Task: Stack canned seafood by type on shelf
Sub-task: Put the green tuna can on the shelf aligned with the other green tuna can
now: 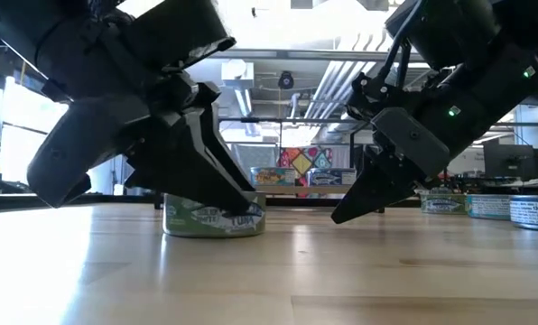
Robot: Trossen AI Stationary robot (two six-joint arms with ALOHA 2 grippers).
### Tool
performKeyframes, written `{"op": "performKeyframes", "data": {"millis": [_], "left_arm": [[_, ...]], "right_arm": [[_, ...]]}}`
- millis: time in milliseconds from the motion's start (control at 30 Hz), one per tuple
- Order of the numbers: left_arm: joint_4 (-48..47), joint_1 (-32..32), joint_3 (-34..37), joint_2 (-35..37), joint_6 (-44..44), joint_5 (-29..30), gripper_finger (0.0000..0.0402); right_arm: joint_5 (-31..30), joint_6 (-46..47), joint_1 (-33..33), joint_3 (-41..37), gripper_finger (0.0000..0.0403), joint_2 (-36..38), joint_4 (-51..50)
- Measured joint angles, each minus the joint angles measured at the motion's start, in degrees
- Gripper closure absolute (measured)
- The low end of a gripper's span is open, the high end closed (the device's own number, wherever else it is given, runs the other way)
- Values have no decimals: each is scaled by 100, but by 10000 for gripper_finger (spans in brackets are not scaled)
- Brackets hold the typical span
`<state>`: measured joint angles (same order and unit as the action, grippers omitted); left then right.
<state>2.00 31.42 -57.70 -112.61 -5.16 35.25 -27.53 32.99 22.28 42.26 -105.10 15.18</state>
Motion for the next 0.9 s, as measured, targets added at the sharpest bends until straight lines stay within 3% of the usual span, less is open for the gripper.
{"op": "performKeyframes", "data": {"millis": [167,267,500,700,900], "left_arm": [[-79,58,3,27,316,42,393],[-318,118,-83,79,332,20,389],[-1853,260,-627,330,373,-38,399],[-2443,263,-769,667,323,709,401],[-3058,-182,-769,1046,300,1199,401]], "right_arm": [[2,0,1,0,402,0,14],[2,7,36,0,402,0,15],[2,0,72,0,402,0,17],[2,0,84,2,402,0,35],[2,-93,103,2,402,0,35]]}}
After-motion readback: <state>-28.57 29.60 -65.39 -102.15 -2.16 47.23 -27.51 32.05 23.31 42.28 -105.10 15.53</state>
